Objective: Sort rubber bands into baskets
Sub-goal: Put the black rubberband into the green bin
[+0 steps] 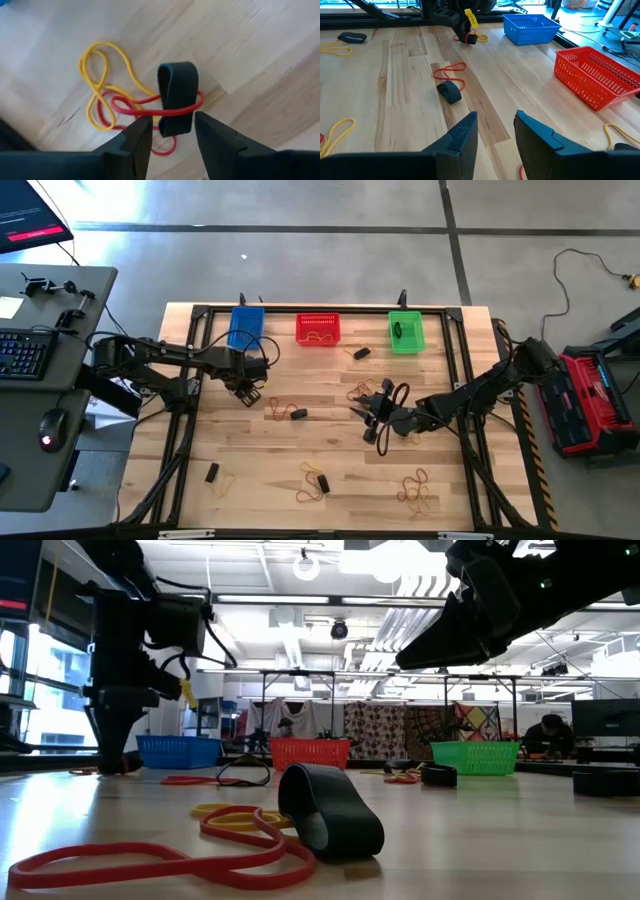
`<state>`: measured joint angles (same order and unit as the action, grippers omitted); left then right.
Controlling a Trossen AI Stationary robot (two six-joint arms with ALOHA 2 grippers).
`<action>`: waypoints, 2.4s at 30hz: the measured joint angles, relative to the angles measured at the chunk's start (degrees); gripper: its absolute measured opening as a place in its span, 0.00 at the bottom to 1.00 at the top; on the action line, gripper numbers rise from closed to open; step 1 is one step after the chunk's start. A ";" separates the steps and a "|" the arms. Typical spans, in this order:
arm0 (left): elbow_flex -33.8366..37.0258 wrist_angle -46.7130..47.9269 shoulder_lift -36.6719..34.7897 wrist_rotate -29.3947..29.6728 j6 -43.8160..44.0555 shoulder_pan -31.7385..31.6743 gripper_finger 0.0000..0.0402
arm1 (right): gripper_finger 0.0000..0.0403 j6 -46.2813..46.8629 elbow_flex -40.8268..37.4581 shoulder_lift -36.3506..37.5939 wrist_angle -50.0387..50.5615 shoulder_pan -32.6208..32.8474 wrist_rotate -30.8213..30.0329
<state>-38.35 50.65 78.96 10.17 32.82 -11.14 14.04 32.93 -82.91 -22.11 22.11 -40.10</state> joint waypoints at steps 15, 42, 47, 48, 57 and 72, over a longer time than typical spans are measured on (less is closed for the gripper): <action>2.67 -1.46 -0.11 -5.14 -6.77 4.25 0.13 | 0.29 -0.04 0.00 -0.02 0.02 0.00 -0.07; -0.64 -22.59 -0.13 -37.56 -24.95 9.07 0.01 | 0.29 3.95 -0.02 -0.02 0.94 0.00 -0.02; -0.64 -29.79 -0.13 -42.10 -26.96 7.99 0.01 | 0.29 3.96 -0.01 -0.02 0.94 0.00 0.00; -0.64 -30.83 -0.13 -42.12 -27.02 7.76 0.01 | 0.29 3.96 -0.02 -0.02 0.94 0.00 -0.02; -0.64 -25.57 -0.13 -36.76 -25.80 6.43 0.01 | 0.29 3.96 0.00 -0.02 0.94 0.00 -0.01; -0.64 5.27 -0.20 -0.73 -12.55 0.86 0.02 | 0.29 3.96 -0.02 -0.02 0.94 0.00 -0.02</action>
<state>-38.98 55.92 78.76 9.44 20.27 -10.28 18.00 32.91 -82.94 -21.17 22.11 -40.12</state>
